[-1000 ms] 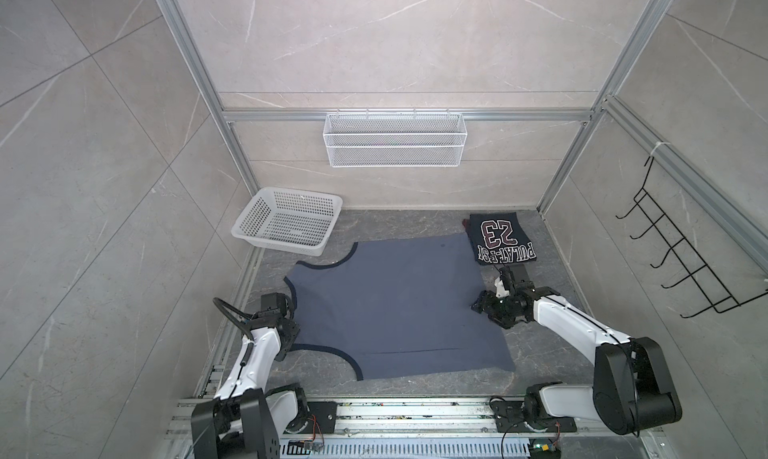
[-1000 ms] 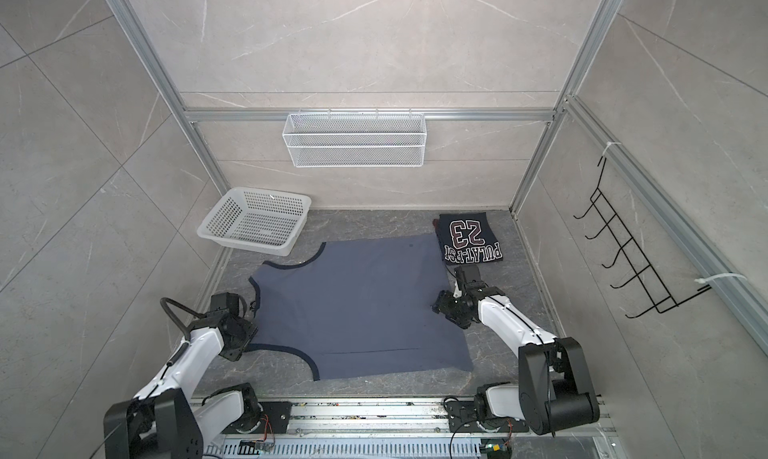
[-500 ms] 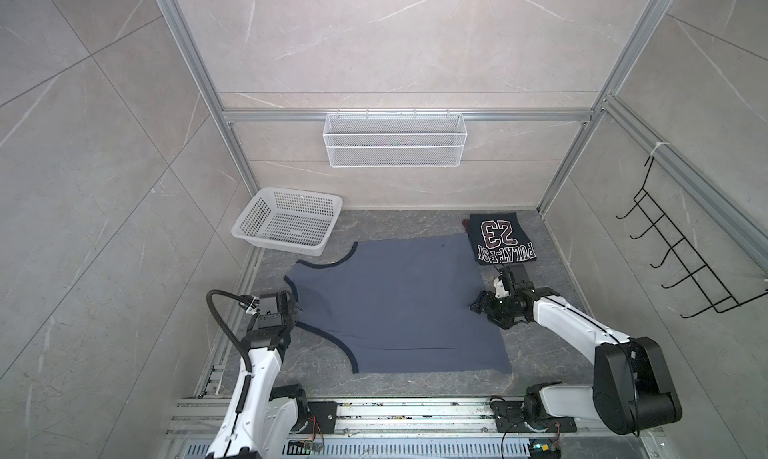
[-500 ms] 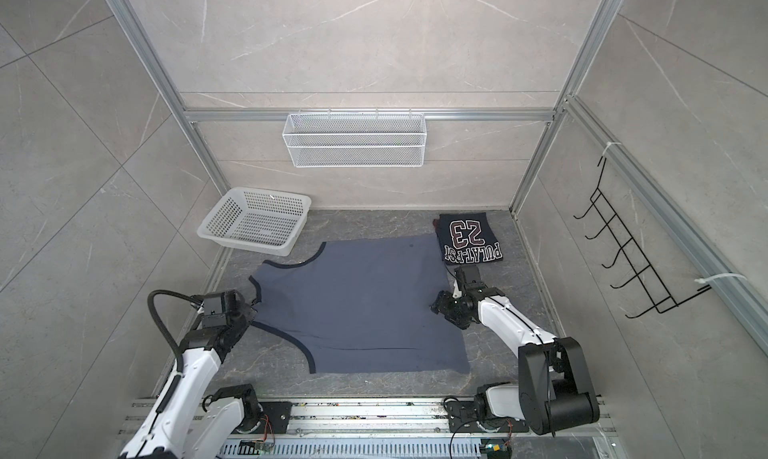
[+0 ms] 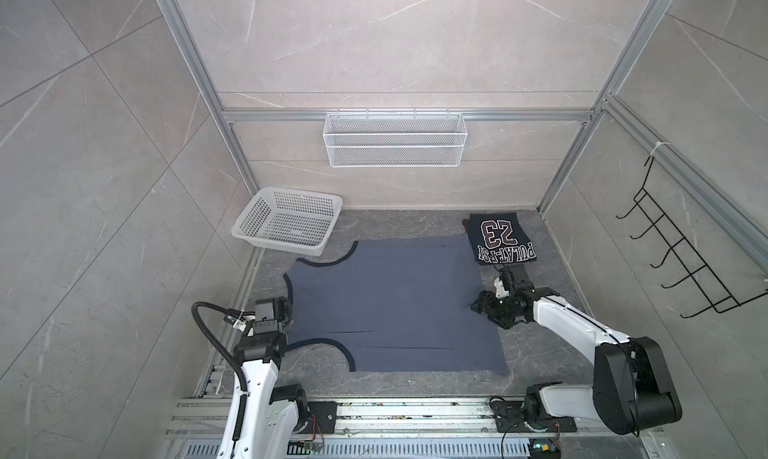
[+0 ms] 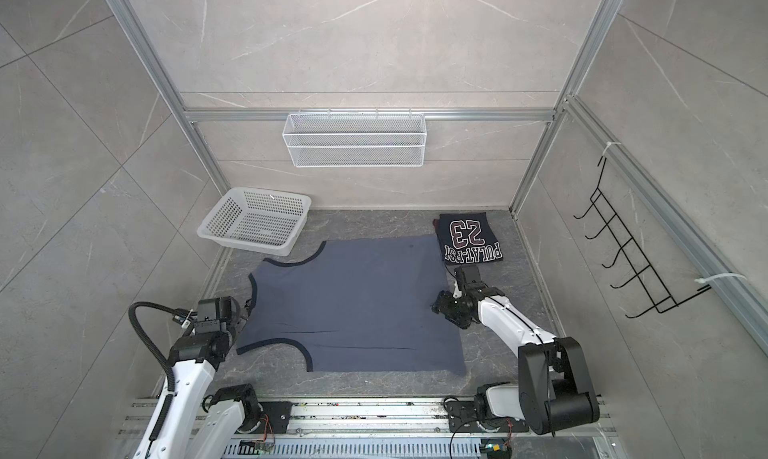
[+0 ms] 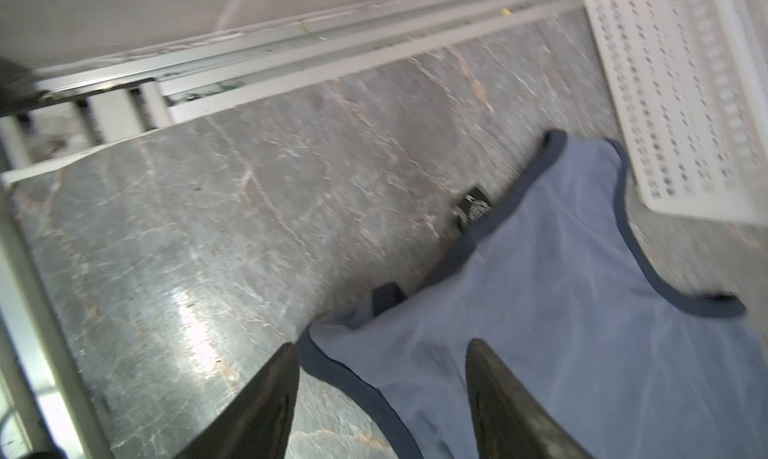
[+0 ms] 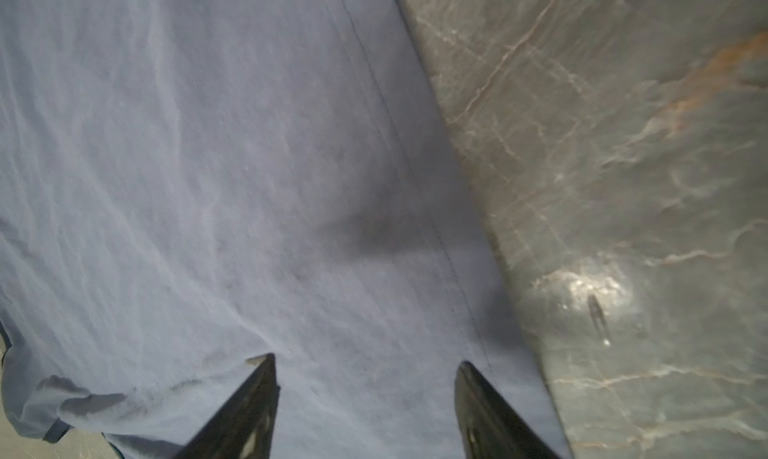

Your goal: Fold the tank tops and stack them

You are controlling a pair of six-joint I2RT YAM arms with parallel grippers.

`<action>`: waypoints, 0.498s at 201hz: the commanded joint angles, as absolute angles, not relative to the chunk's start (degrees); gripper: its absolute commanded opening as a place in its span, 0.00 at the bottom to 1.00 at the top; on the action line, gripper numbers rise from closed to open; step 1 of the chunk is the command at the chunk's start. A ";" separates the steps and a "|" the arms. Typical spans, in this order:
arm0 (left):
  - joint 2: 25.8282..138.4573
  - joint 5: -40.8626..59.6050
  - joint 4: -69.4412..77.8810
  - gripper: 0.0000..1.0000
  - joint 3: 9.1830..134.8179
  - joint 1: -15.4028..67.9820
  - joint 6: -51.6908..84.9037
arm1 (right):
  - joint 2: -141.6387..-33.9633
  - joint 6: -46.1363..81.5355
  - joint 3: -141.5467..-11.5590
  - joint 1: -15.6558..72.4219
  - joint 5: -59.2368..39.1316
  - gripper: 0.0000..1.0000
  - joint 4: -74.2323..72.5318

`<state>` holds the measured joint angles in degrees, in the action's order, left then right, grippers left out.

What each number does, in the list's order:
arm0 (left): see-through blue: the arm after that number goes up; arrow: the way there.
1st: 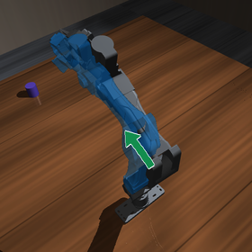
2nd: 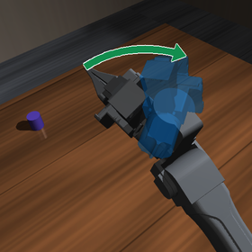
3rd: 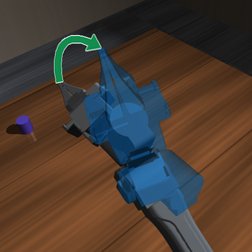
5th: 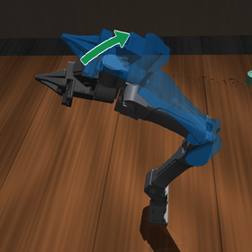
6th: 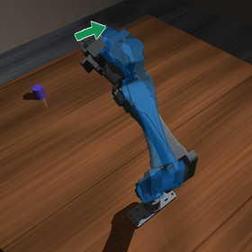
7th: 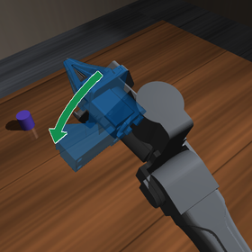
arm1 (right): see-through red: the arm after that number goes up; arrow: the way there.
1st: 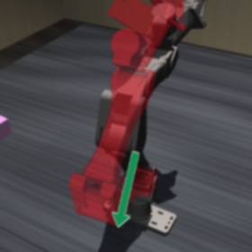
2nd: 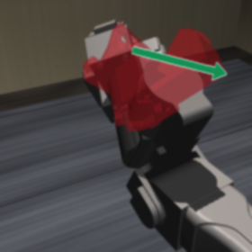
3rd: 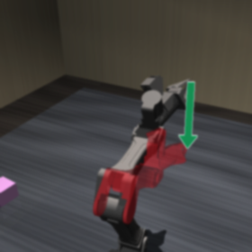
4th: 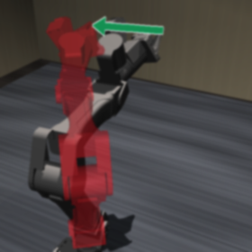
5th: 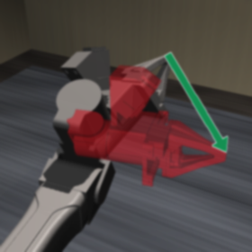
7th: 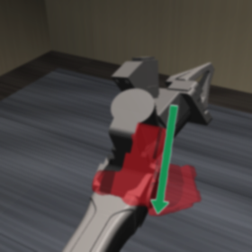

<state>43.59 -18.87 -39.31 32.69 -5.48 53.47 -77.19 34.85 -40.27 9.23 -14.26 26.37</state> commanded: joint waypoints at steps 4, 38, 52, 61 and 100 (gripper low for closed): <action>54.24 -7.76 -31.19 0.67 36.93 -1.36 46.76 | -76.20 34.16 -40.60 9.24 -13.40 0.69 28.40; 70.88 -6.07 -27.45 0.67 43.69 8.39 44.37 | -74.89 33.77 -40.52 10.17 -14.39 0.69 28.98; 75.11 -3.83 -24.40 0.67 43.83 8.80 45.11 | -75.42 33.51 -41.14 10.84 -14.41 0.69 30.36; 77.01 -2.57 -22.30 0.67 43.37 8.80 45.57 | -75.59 33.64 -41.11 11.22 -14.41 0.69 31.22; 83.56 -1.31 -17.28 0.68 41.84 8.78 46.47 | -75.41 36.39 -38.57 14.67 -14.15 0.69 31.83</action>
<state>80.66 -3.66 -22.06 42.24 8.86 47.05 -75.94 34.96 -40.10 12.78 -14.37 29.34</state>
